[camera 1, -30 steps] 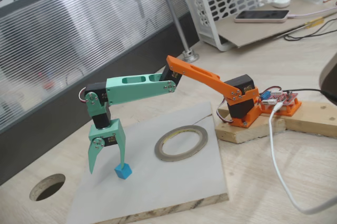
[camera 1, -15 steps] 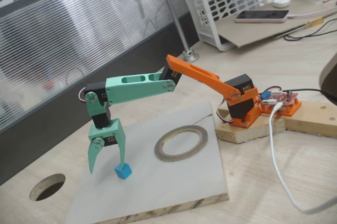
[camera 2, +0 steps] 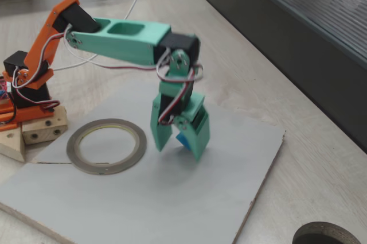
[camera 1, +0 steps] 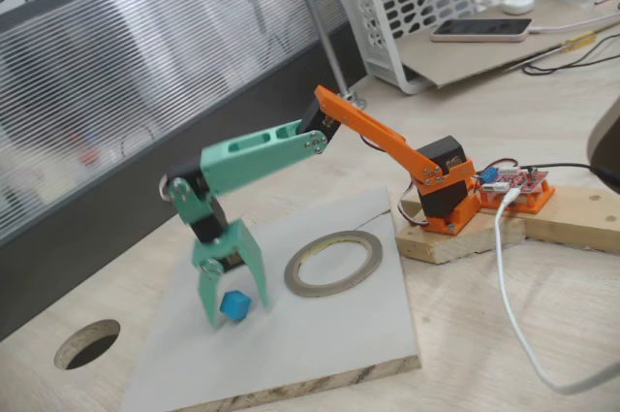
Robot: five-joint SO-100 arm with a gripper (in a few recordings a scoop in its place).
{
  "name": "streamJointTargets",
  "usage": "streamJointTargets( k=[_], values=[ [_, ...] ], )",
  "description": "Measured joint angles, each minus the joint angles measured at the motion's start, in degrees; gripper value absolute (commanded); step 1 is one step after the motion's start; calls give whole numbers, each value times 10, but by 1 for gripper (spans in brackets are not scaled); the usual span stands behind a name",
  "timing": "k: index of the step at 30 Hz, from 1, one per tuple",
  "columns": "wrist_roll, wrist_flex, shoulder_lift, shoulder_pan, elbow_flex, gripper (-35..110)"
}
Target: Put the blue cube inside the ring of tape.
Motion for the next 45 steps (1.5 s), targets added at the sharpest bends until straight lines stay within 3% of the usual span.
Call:
streamJointTargets(
  k=[45],
  values=[
    [1,-1,15,0,15,56]
  ],
)
